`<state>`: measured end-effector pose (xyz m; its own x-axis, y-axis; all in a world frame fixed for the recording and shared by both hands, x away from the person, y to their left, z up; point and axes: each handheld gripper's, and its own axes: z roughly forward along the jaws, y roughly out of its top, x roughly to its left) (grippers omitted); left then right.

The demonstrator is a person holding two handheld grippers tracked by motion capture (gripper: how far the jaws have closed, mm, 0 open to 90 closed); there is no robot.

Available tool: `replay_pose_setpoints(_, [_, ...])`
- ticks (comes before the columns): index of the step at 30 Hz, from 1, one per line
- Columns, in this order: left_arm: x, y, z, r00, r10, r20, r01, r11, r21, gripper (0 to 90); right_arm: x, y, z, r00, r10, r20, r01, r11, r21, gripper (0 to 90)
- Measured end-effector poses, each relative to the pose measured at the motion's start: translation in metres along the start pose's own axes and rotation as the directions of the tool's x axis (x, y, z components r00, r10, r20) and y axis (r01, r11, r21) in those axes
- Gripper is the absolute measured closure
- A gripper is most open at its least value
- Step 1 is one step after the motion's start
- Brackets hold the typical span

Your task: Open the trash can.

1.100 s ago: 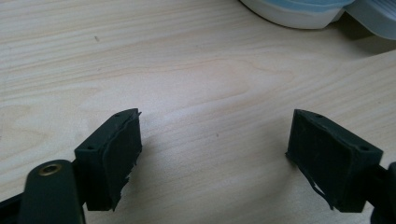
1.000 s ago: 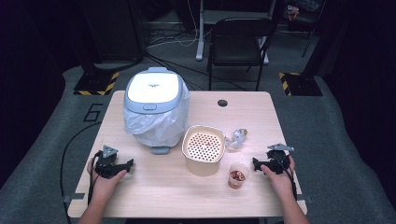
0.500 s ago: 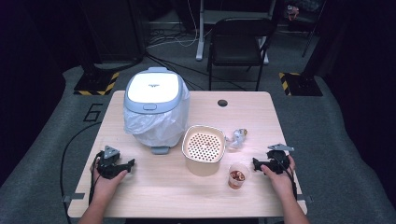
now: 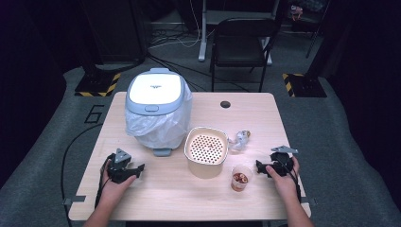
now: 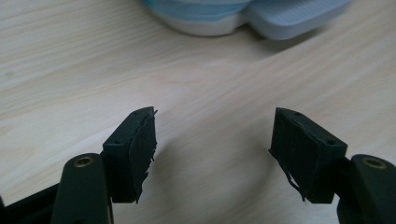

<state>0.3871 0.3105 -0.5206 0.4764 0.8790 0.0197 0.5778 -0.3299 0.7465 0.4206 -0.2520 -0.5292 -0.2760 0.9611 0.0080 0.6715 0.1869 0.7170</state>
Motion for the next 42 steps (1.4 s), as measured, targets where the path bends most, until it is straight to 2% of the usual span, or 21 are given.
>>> replay_pose_setpoints(1, [0.000, 0.000, 0.000, 1.0000, 0.000, 0.000, 0.000, 1.0000, 0.000, 30.8, 0.000, 0.000, 0.000, 1.0000, 0.000, 0.000, 0.000, 1.000, 0.000, 0.0])
replay_pose_setpoints(2, [-0.008, 0.004, -0.001, 0.9992, 0.027, 0.029, -0.027, 0.9996, -0.010, 30.8, 0.000, 0.000, 0.000, 1.0000, 0.000, 0.000, 0.000, 1.000, 0.000, 0.0])
replay_pose_setpoints(3, [-0.008, 0.004, -0.001, 0.9992, 0.027, 0.029, -0.027, 0.9996, -0.010, 30.7, 0.000, 0.000, 0.000, 1.0000, 0.000, 0.000, 0.000, 1.000, 0.000, 0.0])
replay_pose_setpoints(5, [-0.018, 0.010, -0.002, 0.9956, 0.074, 0.057, -0.073, 0.9972, -0.018, 30.5, 0.000, 0.000, 0.000, 1.0000, -0.001, -0.001, 0.001, 1.000, 0.000, 0.0])
replay_pose_setpoints(8, [-0.026, 0.013, -0.003, 0.9932, 0.087, 0.077, -0.085, 0.9960, -0.025, 29.9, 0.000, 0.000, 0.000, 1.0000, -0.001, -0.001, 0.001, 1.000, 0.000, 0.0])
replay_pose_setpoints(9, [-0.030, 0.015, -0.002, 0.9928, 0.088, 0.082, -0.084, 0.9955, -0.042, 29.3, 0.000, 0.000, 0.000, 1.0000, 0.000, -0.001, 0.000, 1.000, 0.000, 0.0])
replay_pose_setpoints(10, [-0.039, 0.019, 0.000, 0.9903, 0.106, 0.090, -0.102, 0.9934, -0.052, 29.1, 0.000, 0.000, 0.000, 1.0000, -0.001, -0.001, 0.001, 1.000, 0.000, 0.0])
replay_pose_setpoints(12, [-0.044, 0.021, 0.002, 0.9900, 0.106, 0.094, -0.100, 0.9928, -0.066, 29.0, 0.000, 0.000, 0.000, 1.0000, -0.001, -0.001, 0.001, 1.000, 0.000, 0.0])
replay_pose_setpoints(13, [-0.047, 0.024, 0.003, 0.9866, 0.125, 0.105, -0.118, 0.9909, -0.064, 28.5, 0.000, 0.000, 0.000, 1.0000, -0.001, -0.001, 0.001, 1.000, 0.000, 0.0])
replay_pose_setpoints(16, [-0.057, 0.030, 0.008, 0.9782, 0.182, 0.099, -0.175, 0.9812, -0.082, 27.4, 0.000, 0.000, 0.000, 1.0000, -0.001, -0.001, 0.001, 1.000, 0.000, 0.0])
replay_pose_setpoints(17, [-0.060, 0.032, 0.009, 0.9768, 0.185, 0.107, -0.177, 0.9806, -0.084, 27.2, 0.000, 0.000, 0.000, 1.0000, -0.001, -0.001, 0.001, 1.000, 0.000, 0.0])
replay_pose_setpoints(20, [-0.067, 0.037, 0.013, 0.9726, 0.220, 0.075, -0.213, 0.9730, -0.088, 26.5, 0.000, 0.000, 0.000, 1.0000, 0.000, -0.001, 0.000, 1.000, 0.000, 0.0])
replay_pose_setpoints(22, [-0.068, 0.040, 0.015, 0.9705, 0.224, 0.090, -0.216, 0.9726, -0.085, 26.5, 0.000, 0.000, 0.000, 1.0000, -0.002, -0.001, 0.002, 1.000, 0.000, 0.0])
replay_pose_setpoints(24, [-0.069, 0.042, 0.017, 0.9695, 0.231, 0.080, -0.224, 0.9703, -0.091, 26.5, 0.000, 0.000, 0.000, 1.0000, -0.001, -0.002, 0.001, 1.000, 0.000, 0.0])
replay_pose_setpoints(29, [-0.068, 0.045, 0.024, 0.9713, 0.219, 0.093, -0.213, 0.9745, -0.071, 25.4, 0.000, 0.000, 0.000, 1.0000, 0.000, -0.002, 0.000, 1.000, -0.001, 0.0])
replay_pose_setpoints(35, [-0.070, 0.049, 0.031, 0.9671, 0.241, 0.081, -0.234, 0.9684, -0.086, 24.5, 0.000, 0.000, 0.000, 1.0000, -0.001, -0.002, 0.001, 1.000, 0.000, 0.0])
replay_pose_setpoints(39, [-0.071, 0.050, 0.036, 0.9663, 0.244, 0.083, -0.238, 0.9685, -0.073, 24.0, 0.000, 0.000, 0.000, 1.0000, -0.001, -0.001, 0.001, 1.000, 0.000, 0.0])
replay_pose_setpoints(42, [-0.071, 0.050, 0.040, 0.9686, 0.232, 0.089, -0.225, 0.9705, -0.087, 20.7, 0.000, 0.000, 0.000, 1.0000, 0.000, -0.002, 0.000, 1.000, -0.001, 0.0])
